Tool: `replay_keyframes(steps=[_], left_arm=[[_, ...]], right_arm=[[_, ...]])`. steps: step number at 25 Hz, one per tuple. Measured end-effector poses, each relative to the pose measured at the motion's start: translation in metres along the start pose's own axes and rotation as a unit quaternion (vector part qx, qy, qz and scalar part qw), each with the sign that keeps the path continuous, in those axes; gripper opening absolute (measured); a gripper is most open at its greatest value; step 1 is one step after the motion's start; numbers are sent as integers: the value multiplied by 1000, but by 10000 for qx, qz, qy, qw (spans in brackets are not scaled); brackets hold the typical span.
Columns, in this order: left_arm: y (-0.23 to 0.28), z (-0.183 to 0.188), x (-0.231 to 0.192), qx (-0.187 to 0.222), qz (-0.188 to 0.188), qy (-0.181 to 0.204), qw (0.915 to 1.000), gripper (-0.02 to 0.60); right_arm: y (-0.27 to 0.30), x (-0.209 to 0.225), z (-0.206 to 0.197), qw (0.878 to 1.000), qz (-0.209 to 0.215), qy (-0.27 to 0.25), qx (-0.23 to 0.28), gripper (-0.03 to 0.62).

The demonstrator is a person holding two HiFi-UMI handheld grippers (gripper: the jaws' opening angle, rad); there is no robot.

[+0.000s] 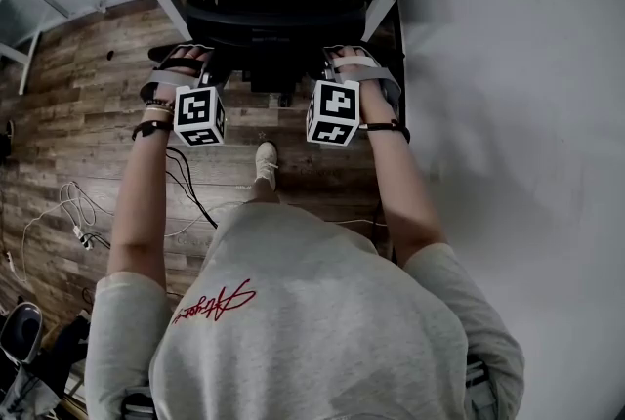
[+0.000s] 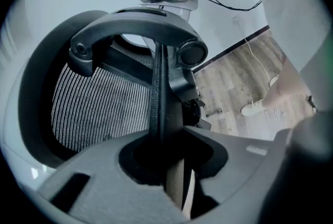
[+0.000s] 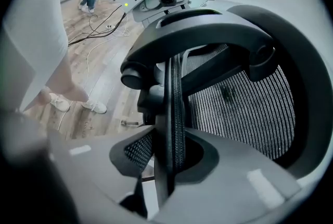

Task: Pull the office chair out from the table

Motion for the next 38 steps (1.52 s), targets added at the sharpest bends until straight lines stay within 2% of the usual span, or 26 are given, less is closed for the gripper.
replay_keyframes(steps=[14,38], left_arm=[[-2,3,5,-51,-64,-89,9999,94],[-36,11,39,-98,135,-38,9999,94]], right_arm=[[-3,0,2,10000,18,5,96,98],[-21,-32,27,9997,90,-70,203,98]])
Point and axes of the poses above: the fingertips, and each gripper's own axes: y forward along the fingers, x to its right, z out of its top, the point moved 5 cm from there along -y, backward along the fingers, and after that the axes turned 13 degrees about x, right-handed, at the moved point
